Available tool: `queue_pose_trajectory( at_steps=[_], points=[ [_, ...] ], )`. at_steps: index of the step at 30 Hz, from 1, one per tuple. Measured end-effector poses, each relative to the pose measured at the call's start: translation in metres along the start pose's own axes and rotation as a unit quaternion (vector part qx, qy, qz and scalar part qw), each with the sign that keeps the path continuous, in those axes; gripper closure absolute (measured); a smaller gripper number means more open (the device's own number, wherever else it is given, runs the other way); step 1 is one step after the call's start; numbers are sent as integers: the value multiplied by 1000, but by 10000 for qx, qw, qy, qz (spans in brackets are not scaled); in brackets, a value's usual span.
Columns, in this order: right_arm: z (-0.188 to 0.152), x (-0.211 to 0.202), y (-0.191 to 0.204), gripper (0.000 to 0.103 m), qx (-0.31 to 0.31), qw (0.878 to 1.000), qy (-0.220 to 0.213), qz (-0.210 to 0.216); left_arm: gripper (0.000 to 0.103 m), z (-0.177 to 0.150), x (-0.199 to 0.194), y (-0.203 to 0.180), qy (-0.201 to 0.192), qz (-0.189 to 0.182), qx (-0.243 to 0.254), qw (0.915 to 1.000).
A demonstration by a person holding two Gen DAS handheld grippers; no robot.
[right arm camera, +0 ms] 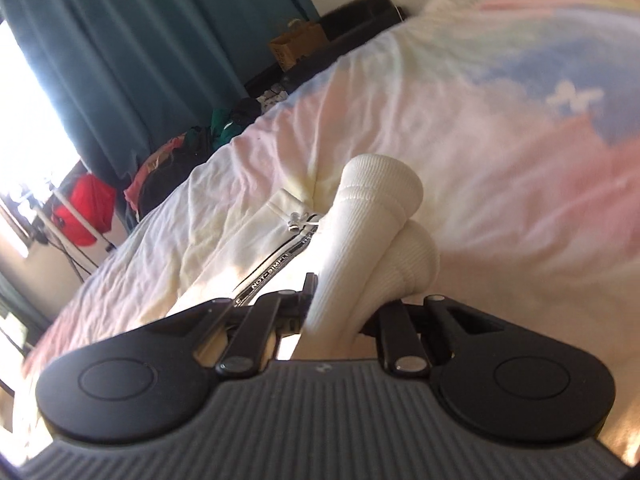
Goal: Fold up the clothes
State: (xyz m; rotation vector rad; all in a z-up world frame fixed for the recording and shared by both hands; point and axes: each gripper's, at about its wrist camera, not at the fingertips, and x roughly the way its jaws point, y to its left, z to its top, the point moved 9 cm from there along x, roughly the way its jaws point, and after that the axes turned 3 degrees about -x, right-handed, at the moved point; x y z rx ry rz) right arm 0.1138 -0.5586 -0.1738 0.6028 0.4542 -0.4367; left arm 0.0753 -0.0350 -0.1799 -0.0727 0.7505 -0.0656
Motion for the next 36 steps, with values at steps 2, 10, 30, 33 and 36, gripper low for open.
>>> queue_pose_trajectory(
  at_steps=[2, 10, 30, 33, 36],
  points=[
    [5, -6, 10, 90, -273, 9995, -146, -45, 9, 2, -2, 1, 36, -58, -96, 9999],
    [22, -61, 104, 90, -1534, 9813, -1087, 412, 9, 17, -17, 27, 14, -209, -723, 9972],
    [-299, -128, 319, 91, -6410, 7264, -620, 2400, 8, 52, -46, 106, -547, -235, -1862, 9807],
    [-289, -143, 323, 90, -6211, 7376, -683, 2560, 7, 56, -46, 103, -698, -336, -1788, 9808],
    [-286, -163, 331, 90, -6059, 7391, -791, 2835, 7, 61, -45, 105, -816, -343, -1752, 9805]
  ],
)
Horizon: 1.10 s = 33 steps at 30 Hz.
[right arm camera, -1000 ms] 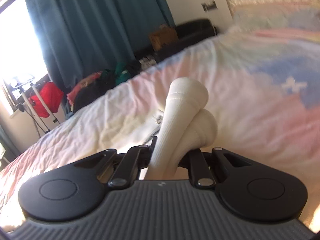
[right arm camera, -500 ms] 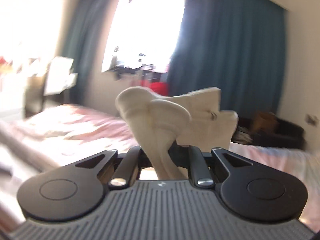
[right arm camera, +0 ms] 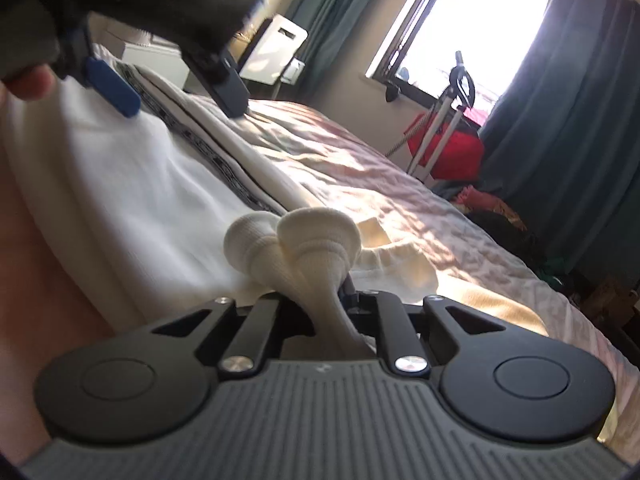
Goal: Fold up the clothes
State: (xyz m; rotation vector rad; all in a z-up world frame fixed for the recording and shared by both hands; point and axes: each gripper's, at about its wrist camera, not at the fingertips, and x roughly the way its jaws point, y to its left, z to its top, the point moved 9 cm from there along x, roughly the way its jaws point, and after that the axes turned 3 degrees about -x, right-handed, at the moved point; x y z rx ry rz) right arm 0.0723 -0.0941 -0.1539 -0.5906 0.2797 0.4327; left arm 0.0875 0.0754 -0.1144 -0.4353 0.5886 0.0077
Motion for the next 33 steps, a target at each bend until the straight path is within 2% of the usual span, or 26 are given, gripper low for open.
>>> queue_pose_trajectory(
  at_steps=[4, 10, 14, 15, 17, 19, 20, 21, 24, 28, 30, 32, 33],
  points=[
    [17, -12, 32, 90, -268, 9984, -294, 409, 7, 2, -2, -1, -23, -244, -11, 9997],
    [9, -5, 40, 90, -52, 9972, 37, 740, 7, -5, 2, -7, 80, -384, 166, 9991],
    [9, -8, 32, 87, 654, 9917, 437, 1014, 8, -9, 0, -13, 150, -710, 145, 9973],
    [8, -9, 31, 83, 850, 9888, 567, 1093, 8, -9, 0, -14, 169, -784, 110, 9967],
    [5, -17, 28, 67, 1273, 9794, 797, 1353, 8, -11, -2, -15, 213, -889, 55, 9958],
    [2, -32, 24, 26, 1971, 9611, 905, 1709, 9, -14, -3, -16, 258, -930, 41, 9953],
    [3, -38, 17, 20, 2281, 9524, 895, 1813, 10, -15, -4, -16, 289, -952, 39, 9950],
    [4, -44, 11, 20, 2569, 9434, 887, 1899, 10, -16, -4, -18, 327, -992, 37, 9945],
    [3, -60, -9, 20, 2893, 9387, 893, 1650, 14, -24, -5, -30, 492, -1219, 203, 9911],
    [-5, -62, -56, 20, 3165, 9409, 803, 895, 16, -39, -5, -56, 601, -1380, 810, 9853],
    [-12, -53, -80, 20, 3300, 9388, 807, 574, 19, -51, 1, -65, 699, -1265, 1123, 9831],
    [-23, -38, -103, 20, 3344, 9381, 883, 196, 32, -62, 8, -71, 787, -1043, 1432, 9810],
    [-30, -31, -113, 20, 3330, 9381, 948, -5, 33, -66, 11, -71, 807, -904, 1553, 9804]
  ],
)
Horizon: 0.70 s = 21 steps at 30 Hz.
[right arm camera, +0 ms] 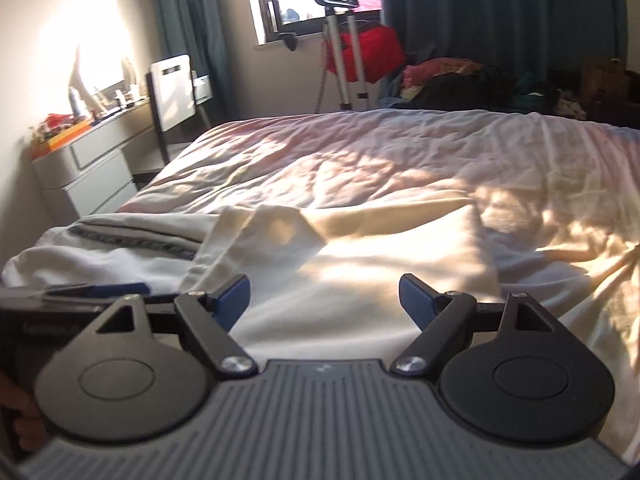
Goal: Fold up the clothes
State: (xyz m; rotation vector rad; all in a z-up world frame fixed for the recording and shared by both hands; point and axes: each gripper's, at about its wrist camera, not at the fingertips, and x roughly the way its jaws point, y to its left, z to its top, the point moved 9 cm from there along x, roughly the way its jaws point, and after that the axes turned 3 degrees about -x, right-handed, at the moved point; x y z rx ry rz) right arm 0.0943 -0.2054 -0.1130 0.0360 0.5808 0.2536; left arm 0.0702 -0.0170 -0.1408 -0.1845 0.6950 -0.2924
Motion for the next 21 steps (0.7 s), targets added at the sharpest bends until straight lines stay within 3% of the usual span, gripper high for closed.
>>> queue_pose_trajectory(
  at_steps=[4, 6, 8, 10, 16, 21],
  points=[
    [7, 14, -37, 20, 12, 9981, 11, -613, 44, -5, 9, 6, 115, 343, 122, 9993],
    [11, 14, -49, 20, 206, 9980, -86, -591, 55, -6, 11, 9, 150, 386, 71, 9991],
    [10, 21, -56, 20, 333, 9976, -40, -605, 77, -6, 9, 7, 127, 420, 259, 9987],
    [6, 28, -62, 20, 467, 9970, 39, -616, 89, -5, 6, 1, 115, 407, 566, 9975],
    [-29, 66, -71, 19, 595, 9941, 630, -657, 90, -15, -6, -4, 342, 285, 555, 9975],
    [-30, 64, -69, 19, 529, 9938, 629, -744, 90, -16, -12, -7, 255, 260, 538, 9979]
  ],
)
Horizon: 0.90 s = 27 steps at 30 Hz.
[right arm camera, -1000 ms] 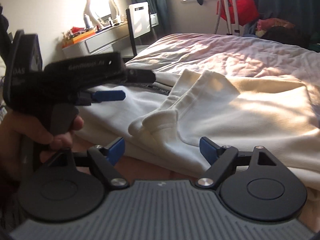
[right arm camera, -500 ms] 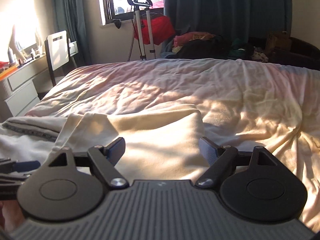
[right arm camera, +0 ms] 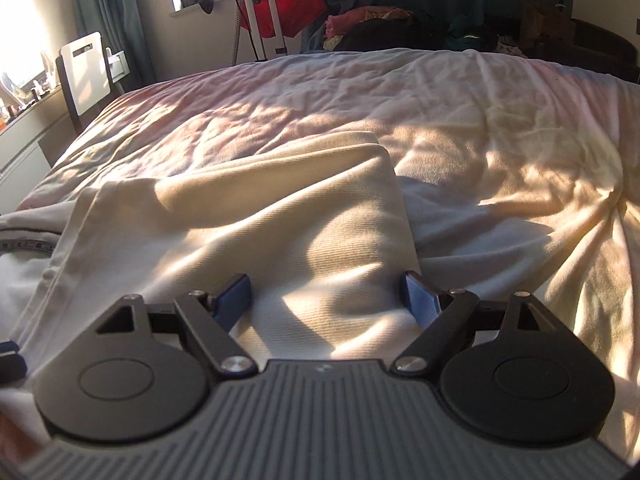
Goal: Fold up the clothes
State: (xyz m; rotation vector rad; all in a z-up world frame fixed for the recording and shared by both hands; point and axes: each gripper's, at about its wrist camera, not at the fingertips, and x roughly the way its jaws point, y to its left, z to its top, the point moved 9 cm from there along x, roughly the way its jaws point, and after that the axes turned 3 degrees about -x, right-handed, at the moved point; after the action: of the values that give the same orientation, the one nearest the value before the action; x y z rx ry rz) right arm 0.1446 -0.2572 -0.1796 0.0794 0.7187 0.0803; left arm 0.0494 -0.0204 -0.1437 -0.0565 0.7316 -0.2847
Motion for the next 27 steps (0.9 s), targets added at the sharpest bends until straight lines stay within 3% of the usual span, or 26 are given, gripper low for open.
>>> queue_pose_trajectory(
  at_steps=[3, 9, 13, 17, 20, 22, 24, 25, 27],
  points=[
    [6, -12, 6, 20, -49, 9999, -122, 16, 88, 5, -1, 0, -74, -34, -54, 10000],
    [43, -23, 63, 21, -511, 9957, -388, 665, 86, 7, 5, 2, -40, -250, -188, 9995],
    [64, 6, 120, 35, -603, 9906, -14, 1228, 81, 2, 12, 10, 97, -408, -363, 9985],
    [70, 48, 168, 40, -425, 9841, 440, 1668, 74, 4, 12, 17, 43, -776, -656, 9948],
    [63, 74, 185, 56, -575, 9870, 627, 1365, 75, 3, 20, 22, 44, -928, -628, 9937],
    [56, 88, 186, 72, -565, 9894, 732, 1119, 76, 7, 24, 23, -19, -1004, -505, 9937],
    [53, 94, 182, 75, -483, 9904, 755, 1053, 86, 12, 29, 25, -21, -1088, -482, 9929],
    [55, 92, 182, 84, -496, 9907, 686, 1064, 90, 14, 31, 25, -21, -1129, -470, 9925],
    [62, 87, 186, 90, -597, 9913, 528, 1050, 92, 16, 30, 25, -48, -1184, -507, 9917]
  ],
)
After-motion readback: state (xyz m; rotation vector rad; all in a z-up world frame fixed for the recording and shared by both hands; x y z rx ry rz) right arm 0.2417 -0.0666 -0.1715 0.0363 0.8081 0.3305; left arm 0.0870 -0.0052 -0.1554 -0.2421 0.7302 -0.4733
